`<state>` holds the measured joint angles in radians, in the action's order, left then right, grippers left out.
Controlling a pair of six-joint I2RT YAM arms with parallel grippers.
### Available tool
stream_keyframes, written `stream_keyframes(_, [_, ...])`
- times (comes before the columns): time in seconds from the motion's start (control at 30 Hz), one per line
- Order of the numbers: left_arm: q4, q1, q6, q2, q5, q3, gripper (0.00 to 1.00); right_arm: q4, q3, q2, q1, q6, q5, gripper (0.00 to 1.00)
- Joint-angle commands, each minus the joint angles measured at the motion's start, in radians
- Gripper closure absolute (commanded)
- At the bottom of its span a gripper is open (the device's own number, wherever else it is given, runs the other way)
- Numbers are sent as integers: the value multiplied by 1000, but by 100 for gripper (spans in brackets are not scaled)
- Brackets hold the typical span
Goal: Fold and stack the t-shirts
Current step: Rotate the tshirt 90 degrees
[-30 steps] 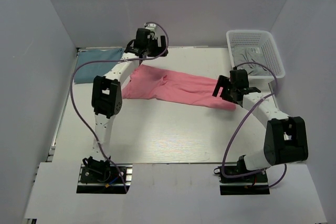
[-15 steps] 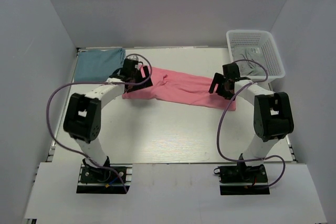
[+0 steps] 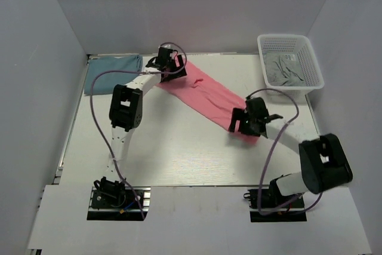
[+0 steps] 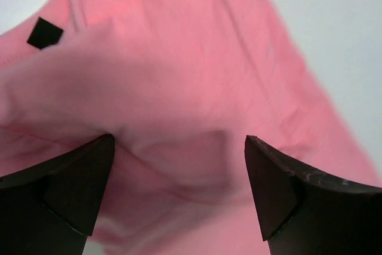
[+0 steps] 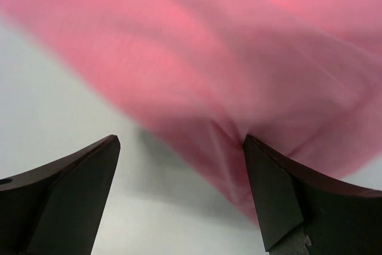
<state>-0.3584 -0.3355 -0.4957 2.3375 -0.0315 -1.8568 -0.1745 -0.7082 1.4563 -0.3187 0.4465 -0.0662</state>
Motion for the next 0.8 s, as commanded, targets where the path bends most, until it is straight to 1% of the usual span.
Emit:
stream_keyframes(0.0, [-40, -14, 43, 270, 219, -305, 0, -154, 116, -72, -134, 4, 250, 10])
stream_keyframes(0.03, [-31, -25, 43, 331, 288, -393, 0, -172, 122, -91, -182, 26, 309, 10])
stream_keyframes(0.07, [1, -25, 43, 379, 358, -510, 0, -183, 134, -112, -231, 40, 337, 10])
stream_keyframes(0.1, [129, -25, 13, 434, 487, -530, 0, -180, 136, -116, -259, 52, 365, 10])
stream_keyframes(0.13, [222, -36, -22, 444, 536, -521, 0, -171, 136, -114, -284, 102, 411, 10])
stream_keyframes(0.17, [310, -36, -109, 444, 560, -472, 0, -157, 131, -106, -348, 112, 431, 10])
stream_keyframes(0.2, [390, -46, -139, 444, 574, -452, 0, -145, 116, -100, -368, 115, 451, 10])
stream_keyframes(0.23, [450, -59, -159, 453, 555, -467, 0, -79, 96, -93, -406, 126, 513, 10])
stream_keyframes(0.3, [450, -71, -172, 486, 504, -502, 0, -8, 70, -42, -451, 120, 601, 10])
stream_keyframes(0.33, [450, -71, -172, 497, 495, -531, 0, 15, 15, -21, -486, 106, 621, 10])
stream_keyframes(0.37, [435, -71, -172, 509, 483, -532, 0, 10, -11, 54, -511, 97, 641, 10])
stream_keyframes(0.4, [418, -71, -172, 510, 454, -541, 0, 7, -31, 79, -531, 86, 649, 10])
stream_keyframes(0.43, [398, -71, -172, 510, 414, -524, 0, 9, -100, 131, -543, 74, 651, 10])
stream_keyframes(0.47, [398, -80, -172, 497, 385, -512, 0, 1, -123, 180, -551, 66, 689, 10])
stream_keyframes(0.5, [388, -80, -172, 497, 337, -512, 0, 9, -164, 200, -581, 49, 707, 10])
stream_keyframes(0.57, [363, -80, -172, 497, 306, -512, 0, 10, -239, 254, -602, 41, 727, 10])
stream_keyframes(0.63, [352, -80, -172, 488, 306, -522, 0, -31, -275, 268, -634, 15, 694, 10])
stream_keyframes(0.7, [342, -69, -161, 441, 259, -481, 0, -66, -316, 256, -649, 8, 599, 10])
stream_keyframes(0.73, [352, -59, -161, 425, 259, -445, 0, -78, -321, 234, -655, 11, 562, 10])
stream_keyframes(0.77, [352, -59, -161, 415, 259, -444, 0, -79, -317, 205, -657, 14, 546, 10])
